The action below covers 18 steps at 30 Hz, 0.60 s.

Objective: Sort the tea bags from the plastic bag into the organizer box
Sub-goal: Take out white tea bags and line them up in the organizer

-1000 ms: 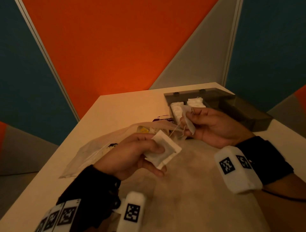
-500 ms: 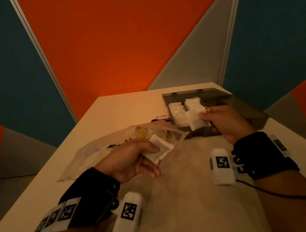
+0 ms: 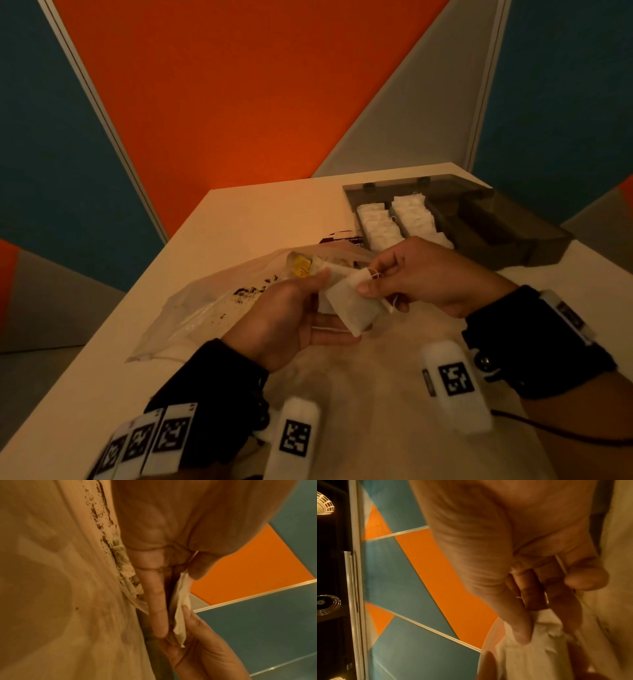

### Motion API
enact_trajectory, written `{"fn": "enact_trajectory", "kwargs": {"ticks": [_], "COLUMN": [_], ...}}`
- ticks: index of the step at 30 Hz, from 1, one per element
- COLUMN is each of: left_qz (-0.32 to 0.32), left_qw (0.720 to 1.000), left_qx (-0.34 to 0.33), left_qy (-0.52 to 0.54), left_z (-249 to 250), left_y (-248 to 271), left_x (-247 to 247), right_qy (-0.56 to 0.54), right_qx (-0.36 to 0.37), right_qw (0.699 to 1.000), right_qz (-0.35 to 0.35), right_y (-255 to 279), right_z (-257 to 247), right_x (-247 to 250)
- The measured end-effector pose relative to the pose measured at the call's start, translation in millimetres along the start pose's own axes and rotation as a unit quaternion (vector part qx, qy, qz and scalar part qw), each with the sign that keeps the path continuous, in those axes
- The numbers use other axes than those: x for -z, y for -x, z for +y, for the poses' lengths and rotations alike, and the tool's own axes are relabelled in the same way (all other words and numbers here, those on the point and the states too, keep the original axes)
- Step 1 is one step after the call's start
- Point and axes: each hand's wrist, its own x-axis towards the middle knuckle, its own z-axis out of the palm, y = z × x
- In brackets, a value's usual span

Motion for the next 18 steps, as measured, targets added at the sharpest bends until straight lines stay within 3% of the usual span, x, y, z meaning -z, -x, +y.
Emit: {"fn": "enact_trajectory", "kwargs": {"ticks": [8, 18], "left_qz": [0.012, -0.068], "left_qw": [0.992, 0.987], "left_qx": [-0.078, -0.044], "left_qy": [-0.103, -0.137], "left_z": [-12.6, -11.2], "left_y": [-4.2, 1.7], "left_x": [9.0, 8.7], "right_qy": [-0.022, -0.109], "right_qx": [0.008, 0.012], "right_qw": [0.999, 0.982], "right_qz": [0.03, 0.155], "right_y": [1.5, 2.9], "right_z": [-0.7, 6.6], "right_x": [5.6, 43.4]}}
